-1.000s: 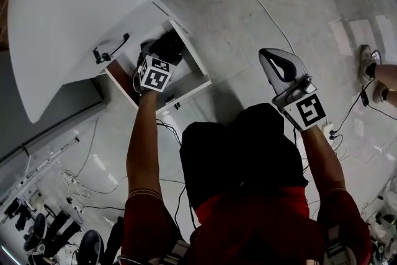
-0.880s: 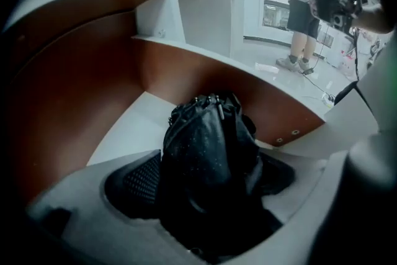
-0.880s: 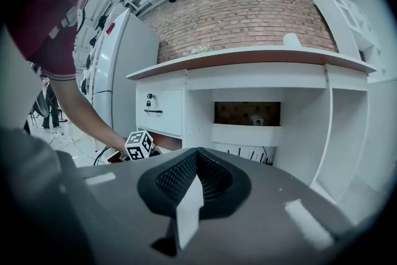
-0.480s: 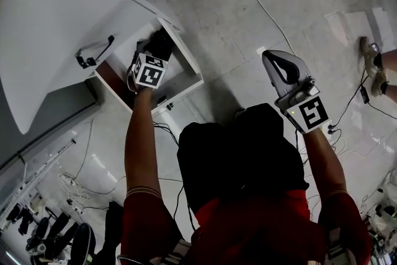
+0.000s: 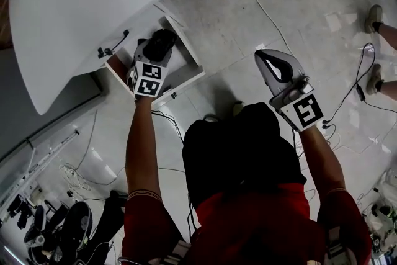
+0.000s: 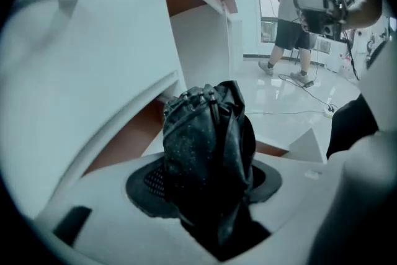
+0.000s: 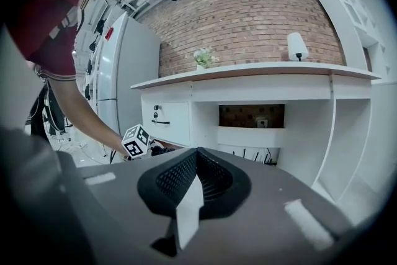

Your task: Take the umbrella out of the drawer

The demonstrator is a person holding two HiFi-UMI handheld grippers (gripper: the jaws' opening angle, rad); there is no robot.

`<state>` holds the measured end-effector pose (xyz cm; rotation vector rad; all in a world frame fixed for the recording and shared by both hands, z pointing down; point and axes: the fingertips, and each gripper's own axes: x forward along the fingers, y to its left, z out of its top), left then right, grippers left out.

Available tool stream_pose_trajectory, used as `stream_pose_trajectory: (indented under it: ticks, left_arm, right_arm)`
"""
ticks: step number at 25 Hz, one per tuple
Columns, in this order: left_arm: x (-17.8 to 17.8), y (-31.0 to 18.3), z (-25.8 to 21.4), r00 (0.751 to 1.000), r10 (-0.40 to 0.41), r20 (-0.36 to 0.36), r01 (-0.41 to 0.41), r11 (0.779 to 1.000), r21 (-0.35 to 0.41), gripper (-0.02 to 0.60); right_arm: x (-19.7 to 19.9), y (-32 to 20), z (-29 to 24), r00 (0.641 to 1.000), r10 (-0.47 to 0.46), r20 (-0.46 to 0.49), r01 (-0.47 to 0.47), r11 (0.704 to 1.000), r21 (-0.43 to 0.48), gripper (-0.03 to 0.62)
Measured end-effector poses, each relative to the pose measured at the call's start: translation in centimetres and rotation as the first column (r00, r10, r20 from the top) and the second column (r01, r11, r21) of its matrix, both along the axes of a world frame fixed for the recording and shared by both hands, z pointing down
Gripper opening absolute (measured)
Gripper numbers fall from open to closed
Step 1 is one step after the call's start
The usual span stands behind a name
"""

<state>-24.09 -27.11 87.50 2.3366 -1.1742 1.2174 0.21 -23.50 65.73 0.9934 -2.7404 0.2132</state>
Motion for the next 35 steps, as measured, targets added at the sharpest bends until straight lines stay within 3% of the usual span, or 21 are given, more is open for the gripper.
stream_pose_trajectory:
  ticks: [11, 20, 24, 29, 35]
  left_arm:
    - [4.2, 4.3, -18.1, 0.993, 0.057, -0.108, -0.043, 0.991, 0.127, 0.244]
    - [8.1, 8.4, -34.0, 0.965, 0.013, -0.263, 0.05, 0.971, 0.234, 0.244]
    - [8.9, 10.4, -40.4, 0.944, -0.023, -0.33, 0.124, 0.95, 0.287, 0.244]
    - [10.0, 13.1, -48.2, 0.906, -0.055, -0.419, 0.22, 0.909, 0.355, 0.244]
    - [10.6, 16.8, -55.3, 0.88, -0.066, -0.47, 0.287, 0.864, 0.415, 0.244]
  right_arm:
    - [-1.8, 1.8, -12.8, 0.999, -0.031, 0.026, 0.032, 0.999, -0.007, 0.012]
    - [-1.9, 4.1, -22.4, 0.995, -0.063, 0.076, 0.063, 0.998, 0.0, 0.012]
    - [-2.3, 5.2, -26.3, 0.99, -0.079, 0.119, 0.078, 0.997, 0.014, 0.012]
    - [-2.6, 7.2, -31.3, 0.979, -0.118, 0.166, 0.111, 0.993, 0.05, 0.012]
    - [-2.2, 9.7, -36.2, 0.962, -0.161, 0.221, 0.146, 0.986, 0.082, 0.012]
